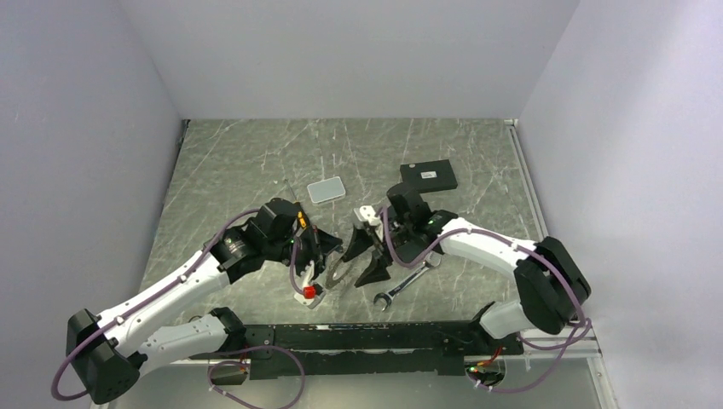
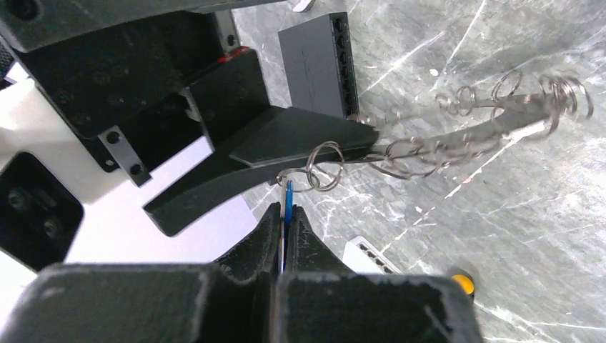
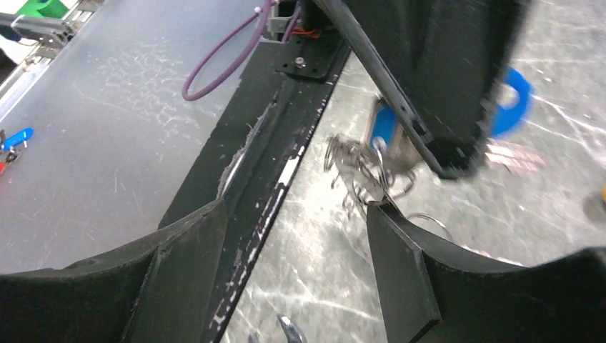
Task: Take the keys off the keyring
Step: Adjust the key on the keyring, then remove the key from the keyring.
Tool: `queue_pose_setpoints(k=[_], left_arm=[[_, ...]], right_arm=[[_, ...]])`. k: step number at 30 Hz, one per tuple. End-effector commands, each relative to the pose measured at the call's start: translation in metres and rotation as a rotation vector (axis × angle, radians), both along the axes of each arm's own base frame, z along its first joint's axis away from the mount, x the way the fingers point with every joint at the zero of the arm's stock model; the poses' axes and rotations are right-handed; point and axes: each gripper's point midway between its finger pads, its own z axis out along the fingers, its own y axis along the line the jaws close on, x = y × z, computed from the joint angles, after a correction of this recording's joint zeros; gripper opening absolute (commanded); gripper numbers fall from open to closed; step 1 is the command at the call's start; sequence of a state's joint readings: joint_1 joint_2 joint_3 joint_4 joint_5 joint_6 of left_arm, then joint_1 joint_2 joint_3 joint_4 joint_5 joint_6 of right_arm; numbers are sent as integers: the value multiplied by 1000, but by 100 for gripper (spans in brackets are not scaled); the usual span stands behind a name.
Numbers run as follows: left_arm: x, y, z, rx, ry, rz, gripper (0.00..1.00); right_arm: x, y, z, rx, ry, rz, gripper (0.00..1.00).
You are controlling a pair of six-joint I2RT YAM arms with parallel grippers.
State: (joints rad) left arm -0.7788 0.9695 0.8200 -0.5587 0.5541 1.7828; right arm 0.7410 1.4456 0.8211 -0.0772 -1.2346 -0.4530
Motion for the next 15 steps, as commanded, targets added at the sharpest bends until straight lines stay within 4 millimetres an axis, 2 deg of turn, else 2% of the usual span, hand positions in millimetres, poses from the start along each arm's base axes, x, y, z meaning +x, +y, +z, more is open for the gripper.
queue_pose_setpoints(k=[1, 5, 10, 15], left_arm=[[1, -3, 29, -68, -55, -3, 0], [-3, -3, 27, -64, -68, -27, 0], [-7, -5, 30, -76, -99, -72, 0], [-11, -8, 34, -87, -128, -117, 0]], right_arm=[[6, -15, 28, 49, -81, -2, 76], [10, -32, 39, 44, -121, -5, 74], [45, -50, 60, 74, -180, -91, 73], [86, -38, 65, 86, -217, -219, 70]])
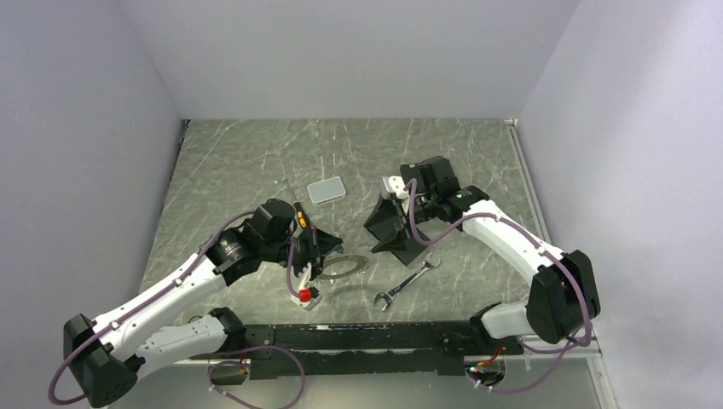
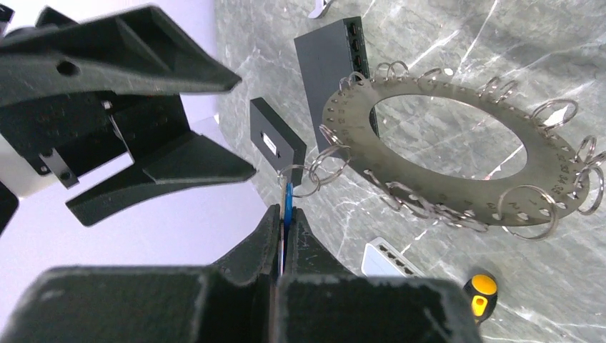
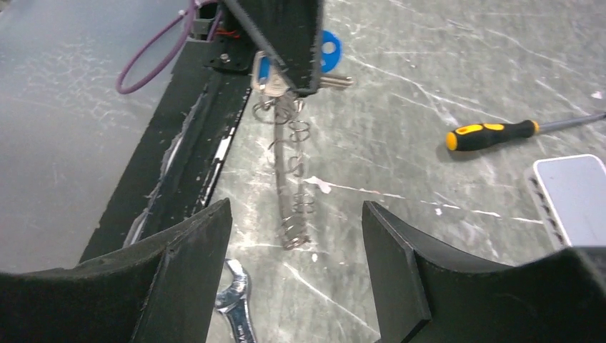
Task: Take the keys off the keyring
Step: Remove the key from the keyring.
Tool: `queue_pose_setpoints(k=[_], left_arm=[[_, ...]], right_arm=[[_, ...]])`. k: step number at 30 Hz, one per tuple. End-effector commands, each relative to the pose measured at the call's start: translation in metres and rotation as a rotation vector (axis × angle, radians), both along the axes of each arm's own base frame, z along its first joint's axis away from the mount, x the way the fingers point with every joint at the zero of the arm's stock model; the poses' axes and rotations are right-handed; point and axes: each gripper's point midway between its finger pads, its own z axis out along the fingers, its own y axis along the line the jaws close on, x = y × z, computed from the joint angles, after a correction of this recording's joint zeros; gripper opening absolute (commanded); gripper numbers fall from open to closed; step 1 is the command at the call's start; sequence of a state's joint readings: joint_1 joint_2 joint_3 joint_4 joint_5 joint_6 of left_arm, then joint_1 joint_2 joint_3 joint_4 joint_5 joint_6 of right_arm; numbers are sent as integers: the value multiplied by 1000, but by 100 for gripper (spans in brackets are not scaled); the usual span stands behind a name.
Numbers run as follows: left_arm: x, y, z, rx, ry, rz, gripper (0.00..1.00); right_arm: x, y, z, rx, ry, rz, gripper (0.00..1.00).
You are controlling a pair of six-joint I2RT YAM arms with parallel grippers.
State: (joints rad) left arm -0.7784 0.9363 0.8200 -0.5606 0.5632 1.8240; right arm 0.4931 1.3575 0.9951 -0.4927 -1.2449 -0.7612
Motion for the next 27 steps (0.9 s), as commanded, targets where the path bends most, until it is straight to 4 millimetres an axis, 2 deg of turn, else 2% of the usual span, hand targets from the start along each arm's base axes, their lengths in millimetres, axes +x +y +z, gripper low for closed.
queue_pose_setpoints(k=[1, 4, 7, 10, 14, 19, 27], left_arm=[[-9, -10, 23, -67, -80, -97, 0], [-9, -11, 25, -73, -90, -106, 0], [-8, -12, 26, -74, -92, -103, 0], [-8, -12, 27, -82, -97, -103, 0], [-6, -11, 26, -77, -94, -93, 0], [-7, -11, 25, -79, -93, -93, 0], [-9, -11, 21, -65, -85, -107, 0]], right_arm=[[28, 15, 19, 68, -78, -66, 69], [44, 25, 9, 68, -93, -133, 66], [47, 36, -7, 49, -104, -156, 65], [34, 44, -30, 14, -108, -126, 65], [0, 48, -41, 6, -87, -28, 69], [-20, 46, -39, 16, -57, 51, 70], [-24, 50, -14, 51, -58, 108, 68]])
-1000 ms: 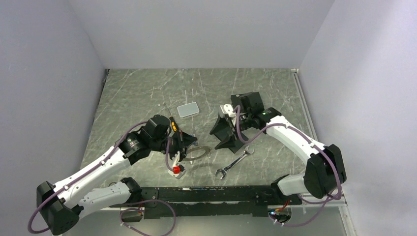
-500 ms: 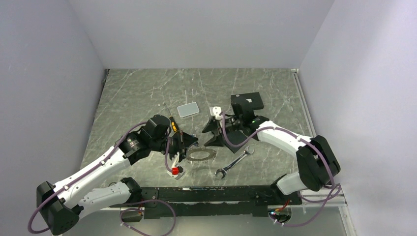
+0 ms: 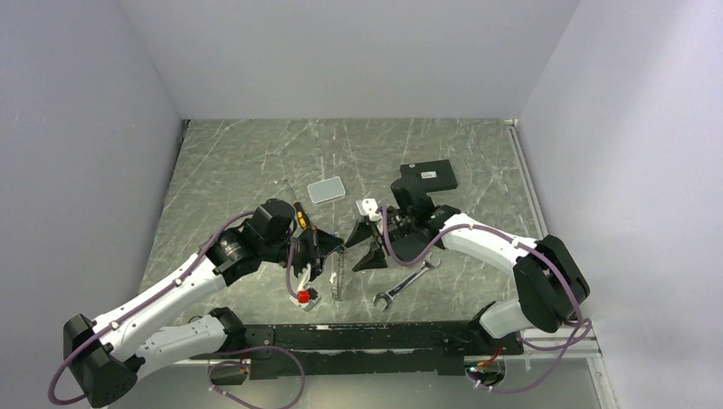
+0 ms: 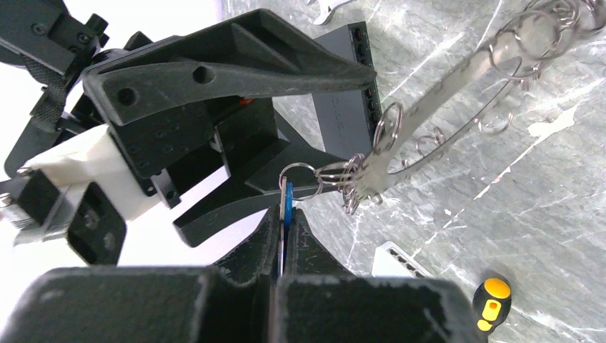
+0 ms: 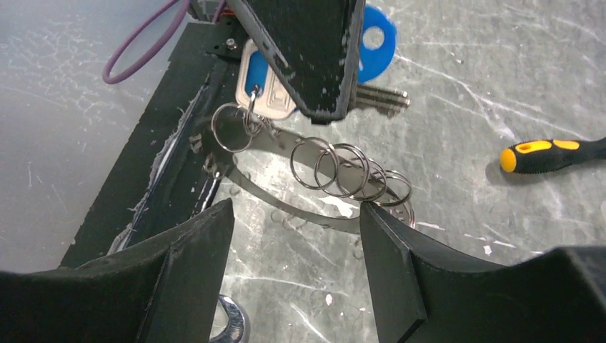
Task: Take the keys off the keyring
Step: Remove the key from the keyring.
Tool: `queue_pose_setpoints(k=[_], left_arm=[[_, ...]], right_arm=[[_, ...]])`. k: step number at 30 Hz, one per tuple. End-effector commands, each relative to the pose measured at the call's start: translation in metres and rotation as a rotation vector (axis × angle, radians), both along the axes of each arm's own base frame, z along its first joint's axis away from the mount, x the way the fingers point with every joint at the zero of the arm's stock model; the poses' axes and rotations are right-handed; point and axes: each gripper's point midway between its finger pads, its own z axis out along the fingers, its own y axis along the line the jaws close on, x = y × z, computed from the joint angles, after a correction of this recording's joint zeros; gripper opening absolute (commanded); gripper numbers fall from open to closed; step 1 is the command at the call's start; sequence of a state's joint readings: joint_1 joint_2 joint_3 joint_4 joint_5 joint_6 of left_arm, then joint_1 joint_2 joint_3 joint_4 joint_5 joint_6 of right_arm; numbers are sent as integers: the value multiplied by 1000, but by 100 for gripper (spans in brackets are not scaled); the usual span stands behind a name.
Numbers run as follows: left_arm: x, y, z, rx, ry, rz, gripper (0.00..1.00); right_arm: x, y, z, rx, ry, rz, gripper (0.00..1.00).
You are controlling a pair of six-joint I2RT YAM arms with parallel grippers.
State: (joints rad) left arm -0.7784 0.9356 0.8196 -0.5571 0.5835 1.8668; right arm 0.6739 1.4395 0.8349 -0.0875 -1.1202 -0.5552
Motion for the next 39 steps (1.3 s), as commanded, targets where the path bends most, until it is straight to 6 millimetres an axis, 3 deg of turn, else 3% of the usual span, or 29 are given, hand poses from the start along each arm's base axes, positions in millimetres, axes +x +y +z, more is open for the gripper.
queue_pose_setpoints(k=[1, 10, 16, 22, 34, 39], left_arm=[[-6, -8, 18, -59, -53, -69, 0], [-7, -9, 8, -51, -21, -67, 0], [-7, -11, -12, -53, -6, -70, 0], [-8, -13, -16, -60, 8, -71, 0], [-28, 8, -20, -37, -11, -88, 0], [-32, 10, -19, -36, -14, -100, 0]], right_arm=[[-5, 6, 41, 95, -55, 76, 68], [-4, 12, 54, 119, -8, 53, 56], [-9, 8, 35, 103, 11, 47, 52], [-27, 4, 17, 73, 57, 75, 47], [-39, 18, 26, 81, 52, 136, 42], [-35, 23, 29, 75, 23, 134, 42]])
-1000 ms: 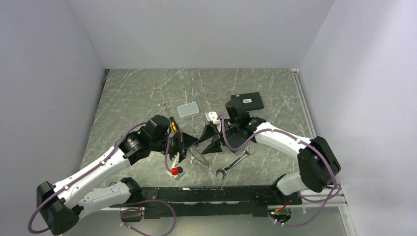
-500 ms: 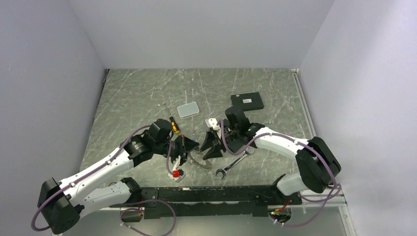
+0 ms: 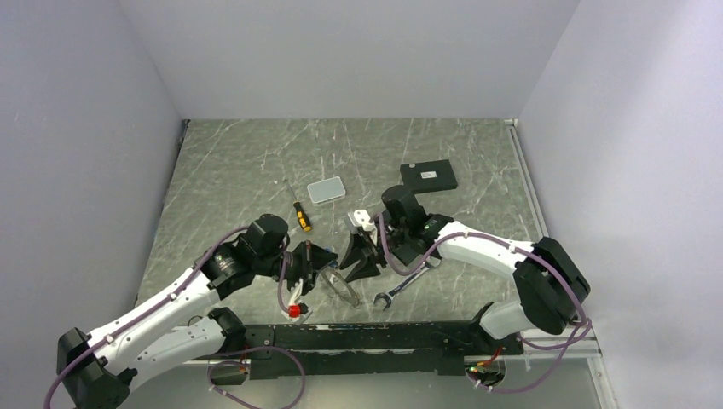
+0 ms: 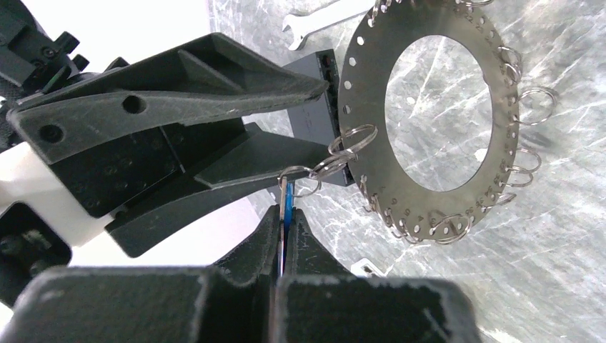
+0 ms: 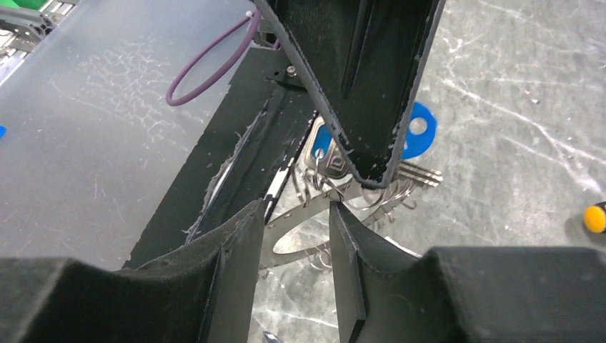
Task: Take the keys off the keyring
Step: Remove the key from the keyring.
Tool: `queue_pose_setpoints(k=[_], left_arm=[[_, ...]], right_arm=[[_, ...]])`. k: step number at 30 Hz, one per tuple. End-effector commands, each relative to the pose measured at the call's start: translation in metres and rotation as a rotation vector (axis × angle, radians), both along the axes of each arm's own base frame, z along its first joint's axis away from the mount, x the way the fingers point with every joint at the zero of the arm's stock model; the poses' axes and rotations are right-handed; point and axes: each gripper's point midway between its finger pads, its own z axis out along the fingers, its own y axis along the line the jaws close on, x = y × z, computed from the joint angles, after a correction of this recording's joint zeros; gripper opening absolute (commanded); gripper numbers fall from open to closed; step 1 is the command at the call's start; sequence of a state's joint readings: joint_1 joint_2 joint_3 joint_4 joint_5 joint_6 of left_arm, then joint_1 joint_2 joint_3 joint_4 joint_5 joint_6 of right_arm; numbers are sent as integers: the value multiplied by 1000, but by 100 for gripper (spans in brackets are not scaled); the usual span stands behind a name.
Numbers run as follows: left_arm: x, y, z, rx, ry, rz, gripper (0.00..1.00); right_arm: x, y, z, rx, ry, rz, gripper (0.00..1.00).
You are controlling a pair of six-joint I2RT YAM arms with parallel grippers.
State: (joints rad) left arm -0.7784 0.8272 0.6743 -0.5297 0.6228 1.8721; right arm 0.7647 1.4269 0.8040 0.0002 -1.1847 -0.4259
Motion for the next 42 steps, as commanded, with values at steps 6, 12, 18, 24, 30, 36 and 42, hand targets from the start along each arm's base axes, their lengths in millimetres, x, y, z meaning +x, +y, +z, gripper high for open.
queue_pose_setpoints(k=[6, 12, 18, 24, 30, 36, 42], left_arm=[[-14, 1, 5, -12, -41, -82, 0], [-15, 2, 6, -13, -46, -81, 0], [-14, 1, 8, -12, -45, -81, 0], [-14, 1, 9, -11, -44, -81, 0], [-14, 2, 8, -8, -38, -73, 0], [-15, 5, 8, -7, -31, -58, 0], [-18, 13, 7, 3, -20, -32, 0]], right_arm=[[13, 13, 26, 52, -96, 17, 43], [15, 14, 28, 58, -126, 27, 42], [8, 17, 24, 58, -150, 57, 40], [7, 23, 24, 60, -165, 66, 37], [7, 25, 21, 55, -165, 68, 29], [9, 25, 15, 41, -173, 54, 13], [14, 26, 13, 32, -178, 24, 0]])
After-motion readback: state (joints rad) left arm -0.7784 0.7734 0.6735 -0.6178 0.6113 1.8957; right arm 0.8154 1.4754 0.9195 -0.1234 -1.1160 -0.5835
